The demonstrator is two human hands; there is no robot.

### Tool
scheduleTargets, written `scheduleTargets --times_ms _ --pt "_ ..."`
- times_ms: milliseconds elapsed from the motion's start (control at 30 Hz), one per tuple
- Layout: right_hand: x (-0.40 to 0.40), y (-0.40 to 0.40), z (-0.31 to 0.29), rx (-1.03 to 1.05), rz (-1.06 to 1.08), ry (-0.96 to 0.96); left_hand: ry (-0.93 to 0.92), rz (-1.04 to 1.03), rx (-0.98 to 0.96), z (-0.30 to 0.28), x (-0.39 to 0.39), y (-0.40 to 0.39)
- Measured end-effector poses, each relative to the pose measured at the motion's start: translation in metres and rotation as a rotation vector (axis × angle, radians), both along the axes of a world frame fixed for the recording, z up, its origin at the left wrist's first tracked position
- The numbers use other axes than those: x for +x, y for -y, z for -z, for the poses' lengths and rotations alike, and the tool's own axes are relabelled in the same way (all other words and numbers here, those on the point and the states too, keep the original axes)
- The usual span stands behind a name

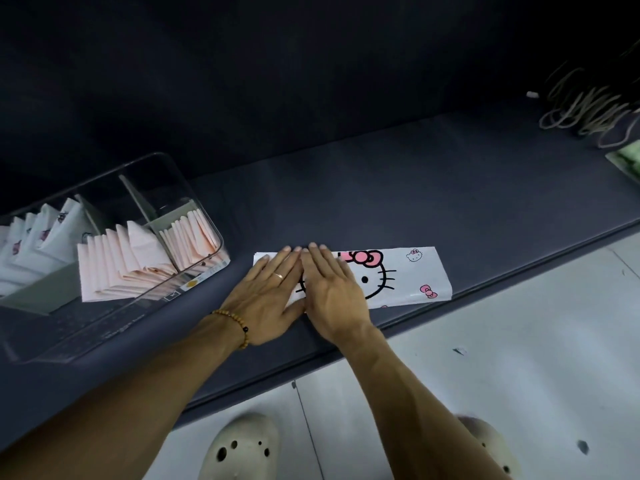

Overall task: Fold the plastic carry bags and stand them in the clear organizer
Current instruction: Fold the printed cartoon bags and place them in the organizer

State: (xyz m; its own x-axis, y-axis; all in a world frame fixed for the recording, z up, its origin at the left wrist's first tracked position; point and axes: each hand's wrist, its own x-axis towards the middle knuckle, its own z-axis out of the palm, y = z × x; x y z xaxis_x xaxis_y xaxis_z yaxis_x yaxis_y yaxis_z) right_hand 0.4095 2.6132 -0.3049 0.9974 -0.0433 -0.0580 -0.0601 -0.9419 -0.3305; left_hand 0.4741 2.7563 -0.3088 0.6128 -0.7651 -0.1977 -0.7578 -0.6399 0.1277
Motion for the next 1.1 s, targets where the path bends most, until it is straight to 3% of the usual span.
scheduleTargets --times_ms 133,333,500,667,833,900,967,1033,1100 --pt "-0.015 0.028 0.010 -0.197 -0.083 -0.013 0.037 0.036 0.001 0.001 0.001 -0.004" --pt "-0.044 0.100 0.006 -0.340 -0.037 -0.113 0.017 0.069 -0.002 0.002 0.005 -0.007" --pt "-0.066 0.148 0.003 -0.298 0.087 -0.155 -0.011 0.098 -0.024 0.001 0.007 -0.010" --pt "-0.071 0.160 0.002 -0.288 0.123 -0.171 -0.158 0.112 -0.183 -0.008 0.012 -0.019" --pt "-0.070 0.147 -0.004 -0.345 0.226 -0.188 -0.106 0.146 -0.140 -0.010 0.017 -0.025" --pt "-0.069 0.127 -0.012 -0.346 0.346 -0.122 -0.106 0.103 -0.111 -0.010 0.015 -0.021" --pt "-0.065 0.093 -0.022 -0.288 0.352 0.065 -0.106 0.067 -0.071 -0.011 0.010 -0.014" --pt "-0.057 0.053 -0.028 -0.223 0.204 0.251 -0.085 0.042 -0.041 -0.014 0.004 -0.008" --pt "-0.049 0.019 -0.031 -0.206 0.055 0.253 -0.050 0.016 -0.023 -0.017 -0.002 -0.004"
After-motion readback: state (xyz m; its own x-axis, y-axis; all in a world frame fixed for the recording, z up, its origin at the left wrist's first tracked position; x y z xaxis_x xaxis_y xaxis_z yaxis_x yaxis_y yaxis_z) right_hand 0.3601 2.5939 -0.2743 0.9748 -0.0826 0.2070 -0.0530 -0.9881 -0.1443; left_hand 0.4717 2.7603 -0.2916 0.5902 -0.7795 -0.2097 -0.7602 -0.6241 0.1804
